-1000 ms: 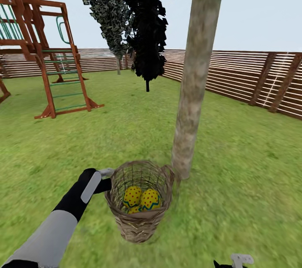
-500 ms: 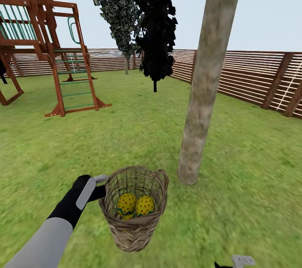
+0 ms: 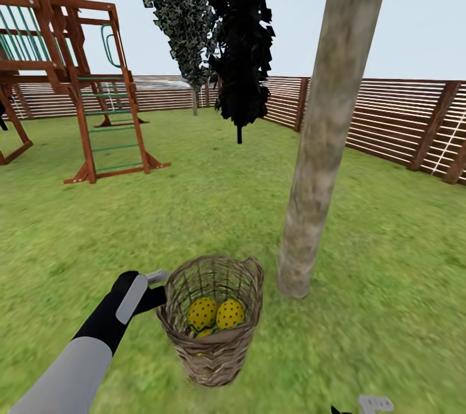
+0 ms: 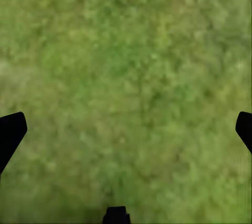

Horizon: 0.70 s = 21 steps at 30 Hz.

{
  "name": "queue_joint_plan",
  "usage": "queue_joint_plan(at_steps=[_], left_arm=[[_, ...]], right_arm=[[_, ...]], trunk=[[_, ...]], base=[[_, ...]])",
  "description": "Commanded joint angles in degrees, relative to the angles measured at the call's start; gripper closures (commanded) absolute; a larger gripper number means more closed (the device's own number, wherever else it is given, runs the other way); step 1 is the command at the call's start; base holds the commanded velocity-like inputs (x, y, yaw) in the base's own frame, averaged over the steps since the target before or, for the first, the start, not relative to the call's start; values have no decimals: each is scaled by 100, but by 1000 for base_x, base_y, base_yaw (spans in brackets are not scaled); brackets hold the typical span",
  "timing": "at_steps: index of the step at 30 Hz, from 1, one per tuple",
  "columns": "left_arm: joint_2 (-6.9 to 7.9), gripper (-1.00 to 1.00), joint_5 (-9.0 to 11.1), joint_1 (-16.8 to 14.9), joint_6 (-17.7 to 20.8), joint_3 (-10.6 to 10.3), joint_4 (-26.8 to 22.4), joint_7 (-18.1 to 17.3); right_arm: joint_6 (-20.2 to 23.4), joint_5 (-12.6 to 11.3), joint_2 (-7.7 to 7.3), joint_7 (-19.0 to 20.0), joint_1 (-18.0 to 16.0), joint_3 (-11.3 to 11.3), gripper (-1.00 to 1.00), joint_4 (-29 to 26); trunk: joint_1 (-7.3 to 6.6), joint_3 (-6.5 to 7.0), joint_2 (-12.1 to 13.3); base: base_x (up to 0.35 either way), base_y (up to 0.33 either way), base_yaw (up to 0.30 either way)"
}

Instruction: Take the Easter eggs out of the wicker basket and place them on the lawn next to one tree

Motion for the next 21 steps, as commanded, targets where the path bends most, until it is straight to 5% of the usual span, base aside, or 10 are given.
queue_joint_plan(at_steps=[1, 21], left_arm=[[4, 100, 19, -5, 23, -15, -6, 65], [12, 100, 19, -5, 23, -15, -6, 65]], right_arm=[[-30, 47, -4, 13, -9, -48, -100, 17], [-30, 47, -4, 12, -9, -48, -100, 17]], trunk=[[7, -12, -13], [7, -12, -13]], base=[[329, 0, 0], [329, 0, 0]])
